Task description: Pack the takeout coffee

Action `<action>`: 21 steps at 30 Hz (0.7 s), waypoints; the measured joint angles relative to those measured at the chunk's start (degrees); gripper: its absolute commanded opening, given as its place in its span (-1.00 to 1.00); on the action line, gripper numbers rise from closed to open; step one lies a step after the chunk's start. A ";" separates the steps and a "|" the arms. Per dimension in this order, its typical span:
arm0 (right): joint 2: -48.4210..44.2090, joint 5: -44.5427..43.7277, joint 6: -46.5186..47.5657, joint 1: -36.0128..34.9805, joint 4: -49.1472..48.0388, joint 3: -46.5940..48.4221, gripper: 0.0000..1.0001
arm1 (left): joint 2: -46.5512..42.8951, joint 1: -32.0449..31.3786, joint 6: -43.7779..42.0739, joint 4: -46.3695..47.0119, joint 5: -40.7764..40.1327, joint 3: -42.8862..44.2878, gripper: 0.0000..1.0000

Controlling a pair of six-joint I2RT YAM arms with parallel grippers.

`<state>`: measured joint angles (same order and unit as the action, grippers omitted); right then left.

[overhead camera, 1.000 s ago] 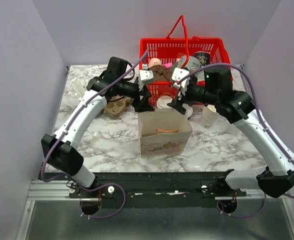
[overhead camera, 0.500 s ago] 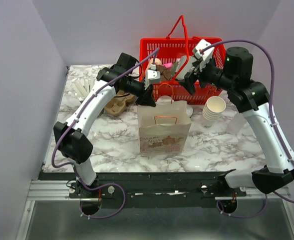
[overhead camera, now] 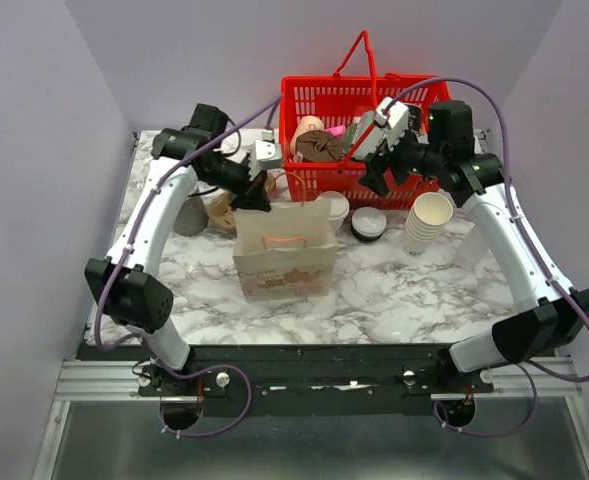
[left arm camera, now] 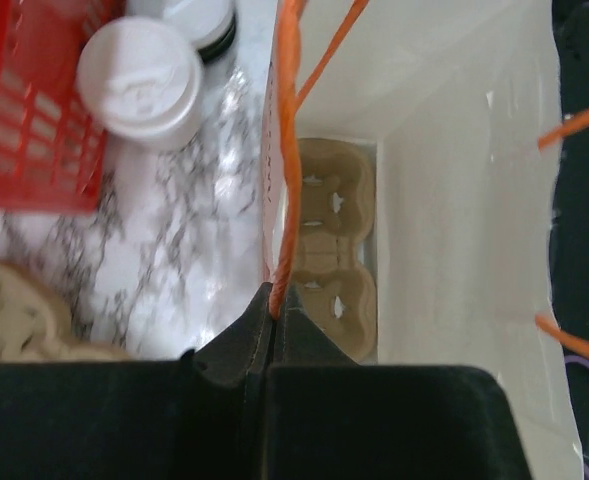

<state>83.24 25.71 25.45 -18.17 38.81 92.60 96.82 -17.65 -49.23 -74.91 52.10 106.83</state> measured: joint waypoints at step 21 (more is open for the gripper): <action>10.29 -11.15 -8.70 -11.45 -3.72 -5.05 0.99 | -15.15 20.79 -1.88 -0.74 -8.44 -18.97 0.11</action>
<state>93.54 14.57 16.75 -29.63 35.09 87.55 81.67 3.14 -51.11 -75.66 43.66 87.85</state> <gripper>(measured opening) 0.987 0.457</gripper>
